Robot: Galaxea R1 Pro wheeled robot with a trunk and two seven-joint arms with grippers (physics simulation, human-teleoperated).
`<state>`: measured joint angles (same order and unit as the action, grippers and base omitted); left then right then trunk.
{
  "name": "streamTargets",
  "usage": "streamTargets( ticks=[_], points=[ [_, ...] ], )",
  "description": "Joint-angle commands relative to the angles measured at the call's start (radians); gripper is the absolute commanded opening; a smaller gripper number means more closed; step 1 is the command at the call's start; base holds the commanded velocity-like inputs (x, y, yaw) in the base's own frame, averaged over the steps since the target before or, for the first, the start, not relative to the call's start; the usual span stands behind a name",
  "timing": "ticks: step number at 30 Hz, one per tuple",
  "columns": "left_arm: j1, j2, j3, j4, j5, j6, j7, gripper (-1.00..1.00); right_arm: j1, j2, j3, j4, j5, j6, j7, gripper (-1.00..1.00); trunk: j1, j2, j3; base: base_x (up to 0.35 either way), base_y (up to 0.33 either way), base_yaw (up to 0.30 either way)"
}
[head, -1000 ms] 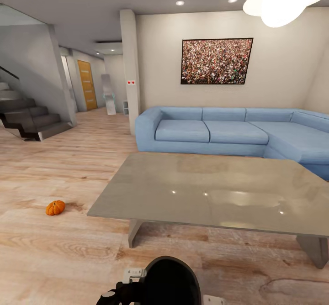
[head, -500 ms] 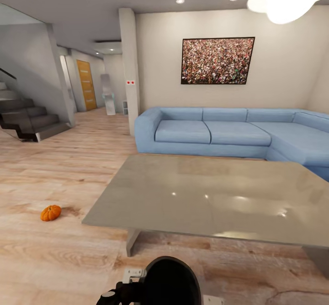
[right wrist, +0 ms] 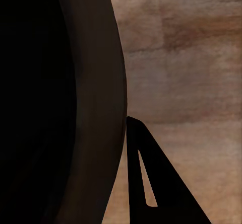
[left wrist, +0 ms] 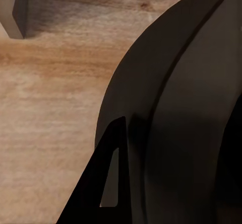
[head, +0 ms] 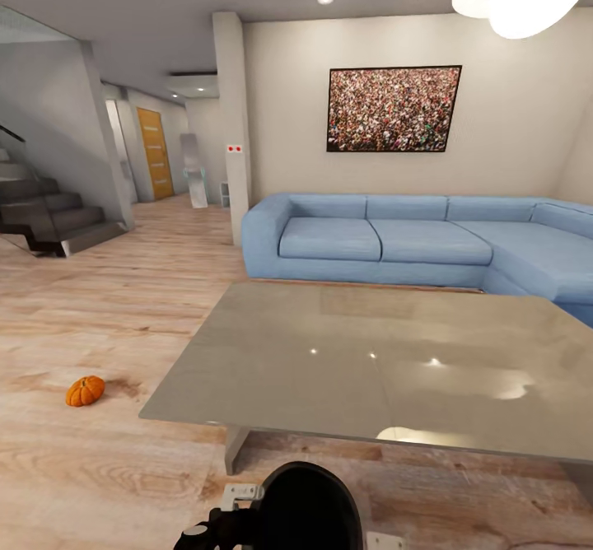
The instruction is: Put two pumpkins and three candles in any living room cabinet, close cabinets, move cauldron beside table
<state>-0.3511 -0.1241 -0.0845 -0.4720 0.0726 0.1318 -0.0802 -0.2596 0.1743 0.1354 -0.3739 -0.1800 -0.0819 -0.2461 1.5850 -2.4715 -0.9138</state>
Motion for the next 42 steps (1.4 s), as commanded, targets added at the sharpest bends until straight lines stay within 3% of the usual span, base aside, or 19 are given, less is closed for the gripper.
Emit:
streamTargets(
  ticks=[1, 11, 15, 36, 42],
  points=[
    [0.0, 0.008, 0.008, -0.002, 0.001, 0.006, -0.001, -1.0, -0.001, -0.001, 0.003, -0.017, 0.001, -0.006, 0.003, -1.0, 0.0, -0.001, -0.001, 0.002, 0.0, 0.0],
    [0.0, 0.008, 0.008, -0.002, 0.001, 0.006, -0.001, -1.0, -0.001, -0.001, 0.003, -0.017, 0.0, -0.006, 0.004, -1.0, 0.0, -0.001, -0.001, 0.0, 0.0, -0.063],
    [0.0, 0.008, 0.008, -0.002, 0.001, 0.006, -0.001, -1.0, -0.001, -0.001, 0.003, -0.017, 0.0, -0.006, 0.004, -1.0, 0.015, -0.029, -0.013, 0.0, 0.0, -0.213],
    [0.0, 0.008, 0.008, -0.002, 0.001, 0.006, -0.001, -1.0, -0.001, -0.001, 0.003, -0.017, 0.001, -0.006, 0.004, -1.0, 0.024, -0.033, -0.095, 0.0, 0.0, -0.014],
    [0.0, 0.008, 0.008, -0.002, 0.001, 0.006, -0.001, -1.0, -0.001, -0.001, 0.003, -0.017, 0.001, -0.006, 0.003, -1.0, 0.024, -0.033, -0.095, 0.0, 0.0, 0.0]
  ],
)
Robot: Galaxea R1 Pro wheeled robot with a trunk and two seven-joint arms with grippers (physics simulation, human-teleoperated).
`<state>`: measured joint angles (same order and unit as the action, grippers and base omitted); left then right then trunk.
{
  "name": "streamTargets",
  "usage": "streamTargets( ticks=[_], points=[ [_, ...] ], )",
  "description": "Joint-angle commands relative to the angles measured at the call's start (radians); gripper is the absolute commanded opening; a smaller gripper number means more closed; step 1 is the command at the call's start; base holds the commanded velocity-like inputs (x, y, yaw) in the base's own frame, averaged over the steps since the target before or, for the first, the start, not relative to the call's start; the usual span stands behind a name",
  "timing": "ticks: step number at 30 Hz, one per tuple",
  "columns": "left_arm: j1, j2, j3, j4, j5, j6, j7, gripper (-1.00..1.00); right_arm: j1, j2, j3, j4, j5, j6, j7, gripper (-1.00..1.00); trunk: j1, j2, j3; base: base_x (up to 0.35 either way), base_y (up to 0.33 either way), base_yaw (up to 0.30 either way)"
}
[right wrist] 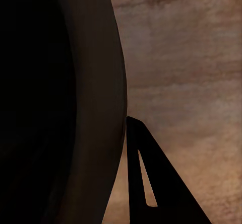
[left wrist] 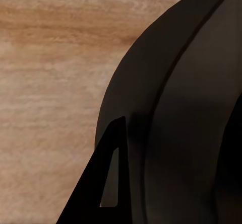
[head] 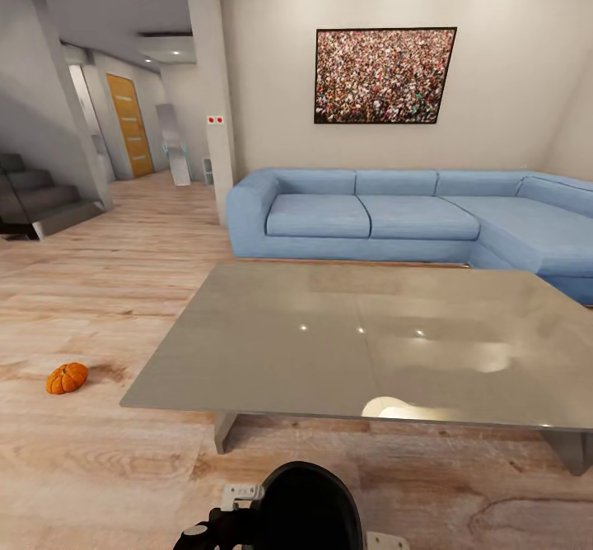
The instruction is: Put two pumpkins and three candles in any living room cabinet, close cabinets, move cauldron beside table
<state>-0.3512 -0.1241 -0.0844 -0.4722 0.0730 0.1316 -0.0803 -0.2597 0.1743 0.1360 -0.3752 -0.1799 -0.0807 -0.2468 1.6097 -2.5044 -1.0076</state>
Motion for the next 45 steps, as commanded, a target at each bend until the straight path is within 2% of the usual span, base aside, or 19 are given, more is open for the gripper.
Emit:
streamTargets(
  ticks=[1, 19, 45],
  points=[
    [0.0, 0.007, 0.008, -0.002, 0.001, 0.006, -0.001, -1.0, -0.001, -0.001, 0.002, -0.016, 0.0, -0.007, 0.004, -1.0, 0.0, 0.0, -0.001, 0.0, 0.0, 0.0],
    [0.0, 0.007, 0.007, -0.002, 0.001, 0.006, 0.0, -1.0, -0.001, -0.001, 0.002, -0.016, 0.0, -0.007, 0.004, -1.0, 0.0, 0.0, -0.001, 0.024, 0.0, 0.0],
    [0.0, 0.007, 0.007, -0.001, 0.001, 0.006, -0.001, -1.0, -0.001, -0.001, 0.002, -0.016, 0.0, -0.007, 0.004, -1.0, 0.0, 0.0, -0.001, 0.105, 0.002, 0.0]
  ],
)
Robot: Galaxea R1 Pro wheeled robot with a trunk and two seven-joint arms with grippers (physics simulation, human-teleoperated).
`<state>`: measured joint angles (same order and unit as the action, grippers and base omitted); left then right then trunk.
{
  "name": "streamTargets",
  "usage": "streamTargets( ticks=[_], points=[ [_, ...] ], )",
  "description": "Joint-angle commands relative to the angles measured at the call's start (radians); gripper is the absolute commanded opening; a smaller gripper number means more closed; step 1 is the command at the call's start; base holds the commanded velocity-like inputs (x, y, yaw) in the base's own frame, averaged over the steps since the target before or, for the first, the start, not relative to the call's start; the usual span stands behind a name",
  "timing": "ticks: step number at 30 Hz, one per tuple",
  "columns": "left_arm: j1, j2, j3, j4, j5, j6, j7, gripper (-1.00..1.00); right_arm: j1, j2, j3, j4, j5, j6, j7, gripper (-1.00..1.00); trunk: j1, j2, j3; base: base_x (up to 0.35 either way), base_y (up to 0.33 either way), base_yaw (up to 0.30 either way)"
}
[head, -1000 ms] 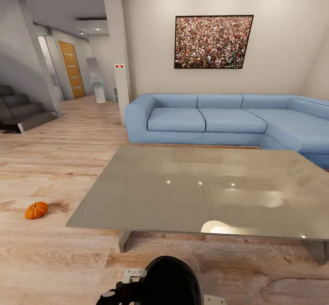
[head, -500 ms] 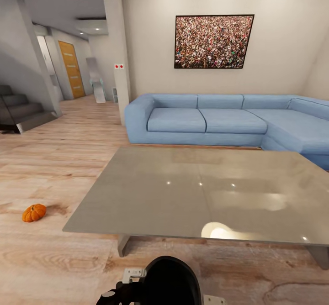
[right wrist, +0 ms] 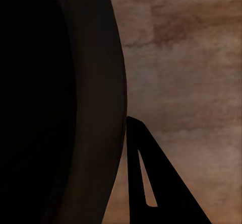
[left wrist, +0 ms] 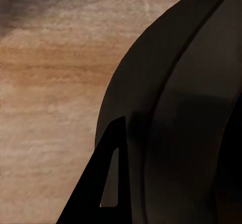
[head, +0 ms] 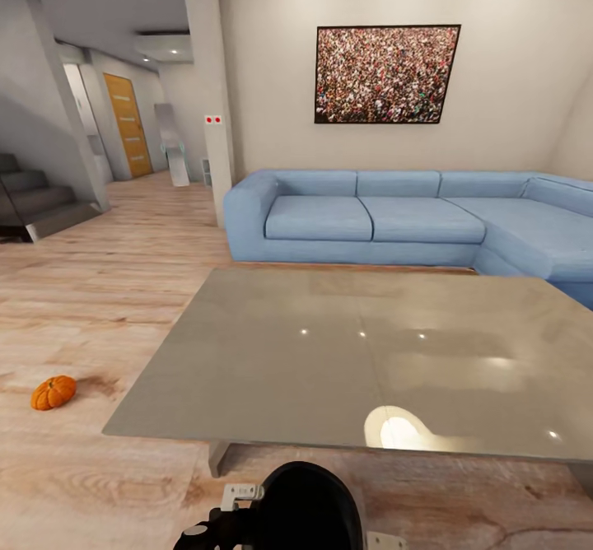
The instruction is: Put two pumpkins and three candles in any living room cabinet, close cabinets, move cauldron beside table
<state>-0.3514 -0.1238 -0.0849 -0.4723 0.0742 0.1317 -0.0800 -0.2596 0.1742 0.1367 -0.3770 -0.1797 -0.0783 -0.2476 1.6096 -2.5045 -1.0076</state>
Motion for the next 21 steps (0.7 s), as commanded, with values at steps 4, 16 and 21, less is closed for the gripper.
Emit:
streamTargets(
  ticks=[4, 16, 21],
  points=[
    [0.0, 0.007, 0.008, -0.002, -0.001, 0.006, -0.001, -1.0, -0.001, -0.001, 0.001, -0.014, 0.0, -0.009, 0.005, -1.0, 0.0, 0.0, -0.001, 0.019, 0.004, 0.0],
    [0.0, 0.007, 0.008, -0.002, -0.001, 0.006, -0.001, -1.0, -0.001, -0.001, 0.001, -0.014, 0.0, -0.009, 0.004, -1.0, 0.003, -0.002, -0.032, 0.001, 0.0, 0.0],
    [0.0, 0.007, 0.008, -0.002, -0.001, 0.006, -0.001, -1.0, -0.001, -0.001, 0.001, -0.014, 0.0, -0.009, 0.004, -1.0, 0.006, -0.003, -0.051, 0.0, 0.0, 0.0]
  ],
)
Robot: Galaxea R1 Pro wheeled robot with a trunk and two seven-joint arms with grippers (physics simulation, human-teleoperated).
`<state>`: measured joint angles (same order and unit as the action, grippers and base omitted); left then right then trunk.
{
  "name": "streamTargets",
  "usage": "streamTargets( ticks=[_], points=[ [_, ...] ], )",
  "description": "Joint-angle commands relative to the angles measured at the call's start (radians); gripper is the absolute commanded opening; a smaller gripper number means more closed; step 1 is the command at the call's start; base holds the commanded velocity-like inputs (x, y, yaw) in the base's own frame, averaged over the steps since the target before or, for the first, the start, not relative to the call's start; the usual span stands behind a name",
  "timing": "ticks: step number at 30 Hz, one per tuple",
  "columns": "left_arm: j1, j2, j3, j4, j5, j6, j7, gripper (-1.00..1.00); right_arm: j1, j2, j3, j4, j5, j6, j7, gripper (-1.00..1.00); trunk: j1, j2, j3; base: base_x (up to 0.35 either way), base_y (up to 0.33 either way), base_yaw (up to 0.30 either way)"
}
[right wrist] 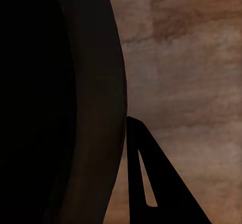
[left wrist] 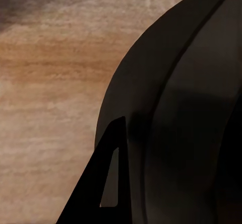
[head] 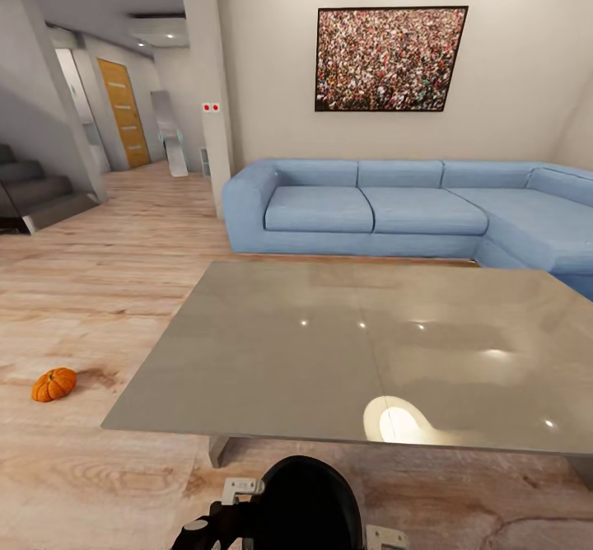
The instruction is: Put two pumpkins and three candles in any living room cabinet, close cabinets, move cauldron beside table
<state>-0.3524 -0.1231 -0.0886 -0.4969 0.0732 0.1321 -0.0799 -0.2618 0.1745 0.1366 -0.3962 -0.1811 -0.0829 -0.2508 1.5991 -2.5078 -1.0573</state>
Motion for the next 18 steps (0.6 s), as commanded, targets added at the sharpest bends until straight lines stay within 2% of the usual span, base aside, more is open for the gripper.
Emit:
streamTargets(
  ticks=[1, 12, 13, 14, 18],
  points=[
    [0.001, 0.007, 0.012, 0.023, 0.0, 0.006, -0.001, -1.0, 0.001, -0.001, 0.001, 0.005, 0.002, -0.005, 0.007, -1.0, 0.016, 0.0, -0.001, 0.0, 0.0, 0.0],
    [0.001, 0.007, 0.015, 0.023, 0.001, 0.007, 0.0, -1.0, 0.001, -0.001, 0.001, 0.005, 0.002, -0.005, 0.008, -1.0, 0.016, 0.0, -0.001, 0.0, 0.0, 0.0],
    [0.001, 0.007, 0.015, 0.023, 0.0, 0.006, 0.0, -1.0, 0.001, -0.001, 0.001, 0.005, 0.002, -0.005, 0.007, 1.0, 0.016, 0.0, -0.001, 0.0, 0.0, 0.0],
    [0.001, 0.007, 0.014, 0.023, 0.0, 0.006, 0.001, 1.0, 0.001, -0.001, 0.001, 0.005, 0.002, -0.004, 0.007, 1.0, 0.016, 0.0, -0.001, 0.0, 0.0, 0.0],
    [0.001, 0.007, 0.015, 0.023, 0.0, 0.007, 0.0, 1.0, 0.001, -0.001, 0.001, 0.005, 0.002, -0.003, 0.007, 1.0, 0.016, 0.0, -0.001, 0.0, 0.0, 0.0]
  ],
)
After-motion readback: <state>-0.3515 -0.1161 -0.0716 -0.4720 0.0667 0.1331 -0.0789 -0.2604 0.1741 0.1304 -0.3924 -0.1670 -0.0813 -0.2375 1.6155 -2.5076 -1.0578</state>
